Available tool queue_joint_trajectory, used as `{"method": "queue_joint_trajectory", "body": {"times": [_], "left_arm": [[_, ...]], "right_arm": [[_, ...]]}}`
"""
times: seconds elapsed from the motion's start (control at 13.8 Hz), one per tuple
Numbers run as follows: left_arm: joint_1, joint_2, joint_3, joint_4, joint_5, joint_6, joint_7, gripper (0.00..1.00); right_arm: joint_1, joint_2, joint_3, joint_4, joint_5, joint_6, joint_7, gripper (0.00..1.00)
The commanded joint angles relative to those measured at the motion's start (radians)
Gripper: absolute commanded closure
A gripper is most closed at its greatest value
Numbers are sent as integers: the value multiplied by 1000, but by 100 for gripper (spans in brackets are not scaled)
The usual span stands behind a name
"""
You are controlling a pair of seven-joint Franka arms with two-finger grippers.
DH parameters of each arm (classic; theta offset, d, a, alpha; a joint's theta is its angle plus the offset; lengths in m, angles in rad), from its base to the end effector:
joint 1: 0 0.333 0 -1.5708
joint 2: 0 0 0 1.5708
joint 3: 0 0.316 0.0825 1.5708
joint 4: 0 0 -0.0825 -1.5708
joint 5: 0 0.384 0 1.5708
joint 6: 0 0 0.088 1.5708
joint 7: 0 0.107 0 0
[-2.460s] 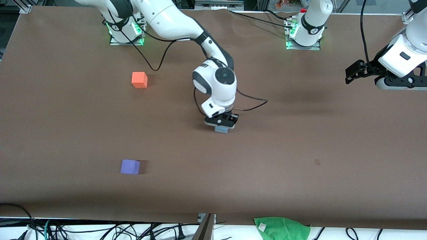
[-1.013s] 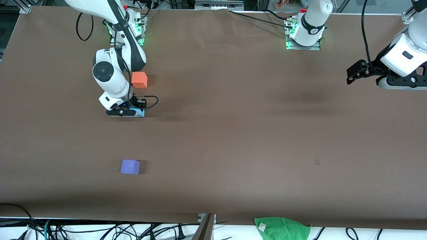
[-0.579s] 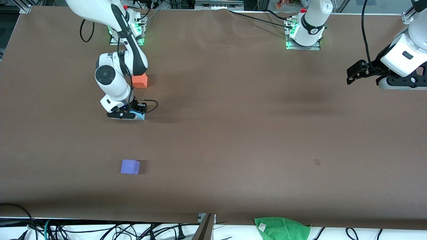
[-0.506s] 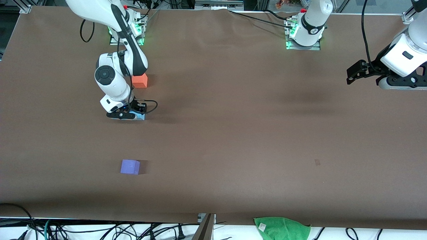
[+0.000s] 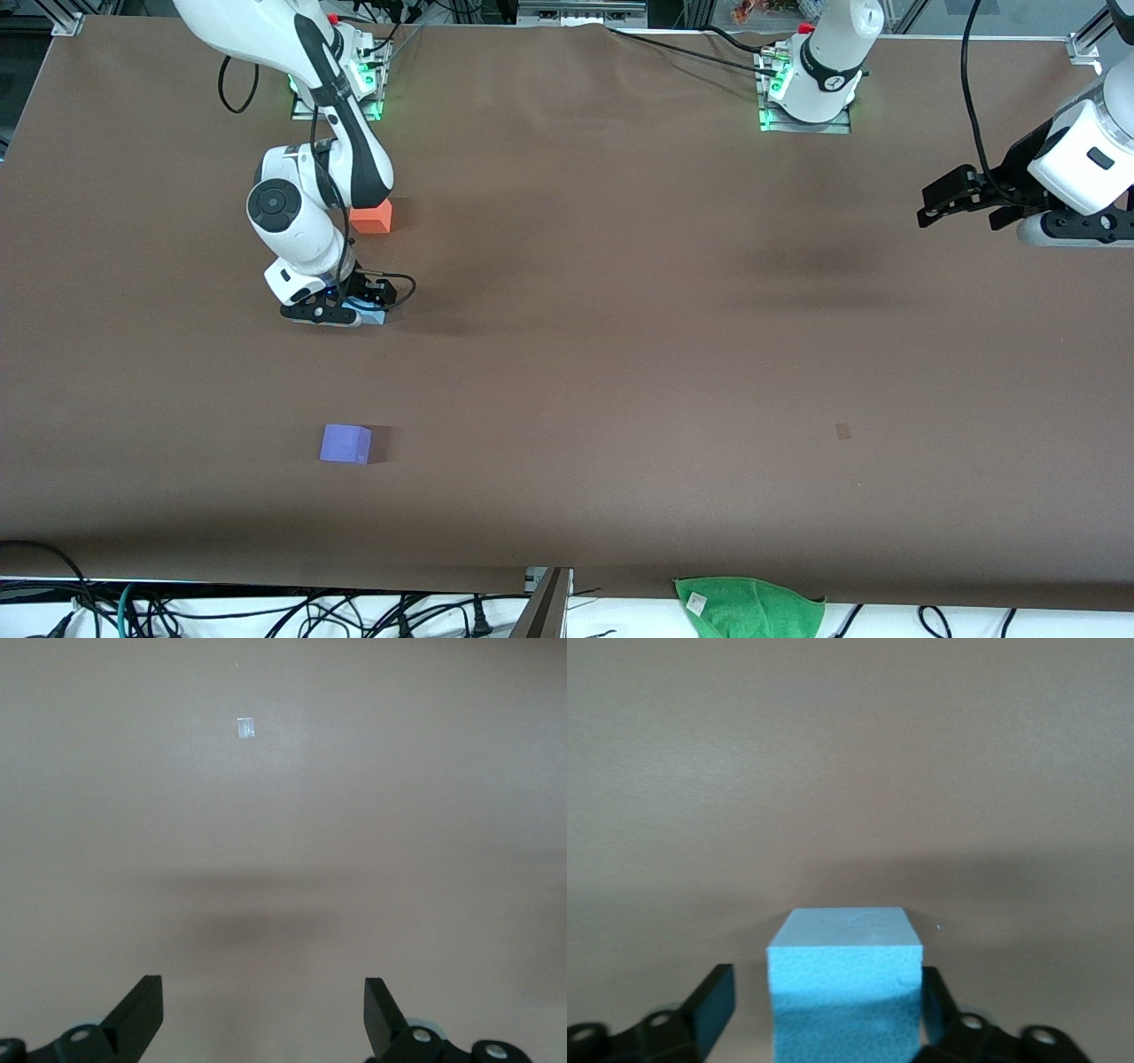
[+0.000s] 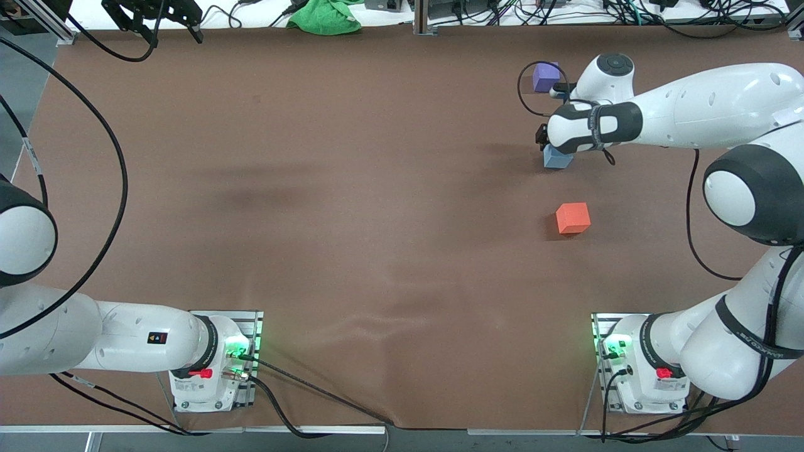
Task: Place blue block between orange and purple blocks
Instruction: 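Lower the cube between orange and purple cubes, open the right gripper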
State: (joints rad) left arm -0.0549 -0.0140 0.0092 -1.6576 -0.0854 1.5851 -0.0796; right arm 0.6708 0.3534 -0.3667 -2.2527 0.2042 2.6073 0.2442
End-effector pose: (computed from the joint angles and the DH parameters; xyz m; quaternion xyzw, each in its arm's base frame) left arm 0.5477 -0.0340 0.5929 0.9985 0.0188 -0.0318 0.0408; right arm 0.5215 0.1561 0.2189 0.9988 -0.0460 0.0187 0.0039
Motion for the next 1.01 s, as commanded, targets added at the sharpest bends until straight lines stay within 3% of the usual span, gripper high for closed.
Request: {"method": "queue_joint_trajectory", "body": {"times": [0.0,0.36,0.51,0.72,0.94], "left_arm": [[-5,9,-11,28,36,-19,14,0],[-8,9,-34,50,75,-24,9,0],[-8,11,-34,50,75,-24,15,0],[-6,11,-34,51,75,-24,15,0],[-6,11,-34,51,76,-24,18,0]], "right_arm": [[-2,-66,-1,74,27,-165,-13,0],[-2,-190,-93,194,14,-303,-22,0],[-2,-221,-119,290,3,-482,-25,0],[-2,-231,-159,523,-54,-815,-42,0],[-2,-302,-170,575,-74,-938,-66,0]]}}
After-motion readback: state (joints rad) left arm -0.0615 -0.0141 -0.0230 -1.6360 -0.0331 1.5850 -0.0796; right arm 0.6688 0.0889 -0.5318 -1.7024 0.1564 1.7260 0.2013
